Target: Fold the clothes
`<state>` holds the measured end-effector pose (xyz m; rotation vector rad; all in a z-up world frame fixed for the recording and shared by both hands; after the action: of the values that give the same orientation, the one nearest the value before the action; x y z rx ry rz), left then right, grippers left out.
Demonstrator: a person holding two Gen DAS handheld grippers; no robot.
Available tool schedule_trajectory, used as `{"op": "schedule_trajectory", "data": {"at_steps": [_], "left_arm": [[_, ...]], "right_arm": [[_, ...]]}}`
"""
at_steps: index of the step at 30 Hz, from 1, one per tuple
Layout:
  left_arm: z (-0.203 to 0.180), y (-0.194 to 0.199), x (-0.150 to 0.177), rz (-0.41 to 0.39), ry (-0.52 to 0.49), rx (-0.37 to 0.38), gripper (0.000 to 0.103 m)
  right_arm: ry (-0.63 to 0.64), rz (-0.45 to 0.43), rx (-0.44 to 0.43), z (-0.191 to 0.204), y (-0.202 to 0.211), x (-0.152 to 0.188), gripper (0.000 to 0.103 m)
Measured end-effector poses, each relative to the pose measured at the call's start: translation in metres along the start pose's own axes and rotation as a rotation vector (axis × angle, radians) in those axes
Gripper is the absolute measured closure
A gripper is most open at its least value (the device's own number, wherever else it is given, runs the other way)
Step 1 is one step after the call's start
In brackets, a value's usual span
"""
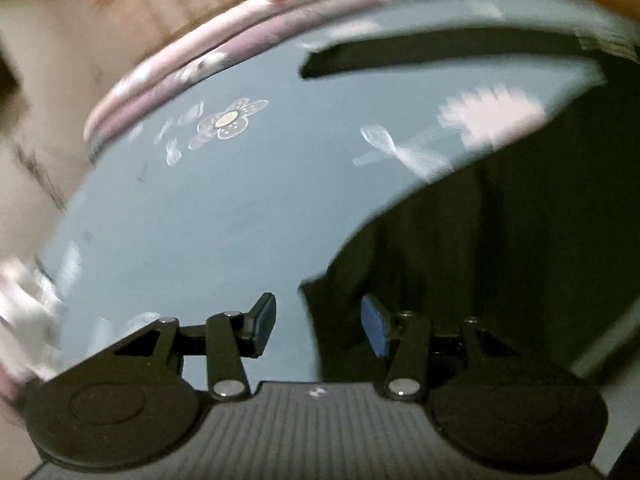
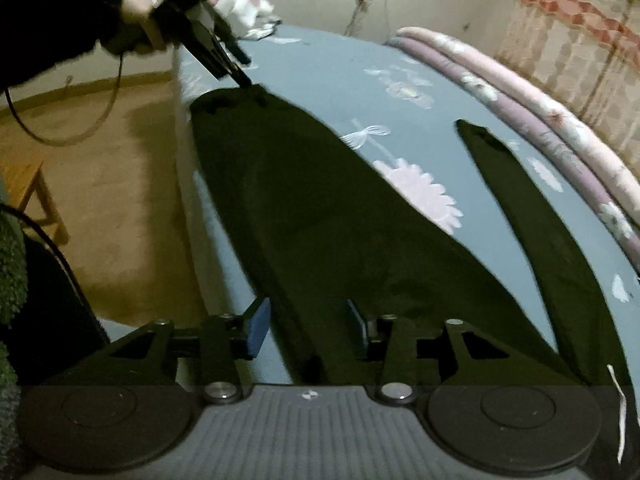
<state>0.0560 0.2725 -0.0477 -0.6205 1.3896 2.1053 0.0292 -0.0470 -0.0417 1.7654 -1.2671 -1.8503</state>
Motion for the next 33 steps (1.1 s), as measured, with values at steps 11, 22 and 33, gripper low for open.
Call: {"op": "schedule_trajectory", "data": {"at_steps": [11, 22, 33], "left_arm": [[0.013, -0.048, 0.031, 0.013, 0.3, 0.032, 0.051], [-0.002, -0.035, 0.015, -0.028, 0.225, -0.08, 0.086], [0.007, -0.047, 0.011, 0.007, 0.178, -0.1, 0.075]], "right_arm": [[-0.152, -0.037, 0.122, -0.035, 0.011, 0.008, 0.048], [-0.222, -0.073, 0.189, -0.049, 0.011, 0.008, 0.048], [-0.466, -0.097, 0.275, -0.081, 0.02, 0.044, 0.039]]}}
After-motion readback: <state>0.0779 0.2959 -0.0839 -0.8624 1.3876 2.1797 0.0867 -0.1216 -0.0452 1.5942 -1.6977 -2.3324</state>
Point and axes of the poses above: each gripper's, at about its wrist camera, not at the fingertips, and y roughly against the way its jaws point, z to its left, x to its underside, the point moved 2 cm from there along -y, roughly the way its jaws point, and after that the axes turned 7 degrees about -x, right-handed, at the moved point
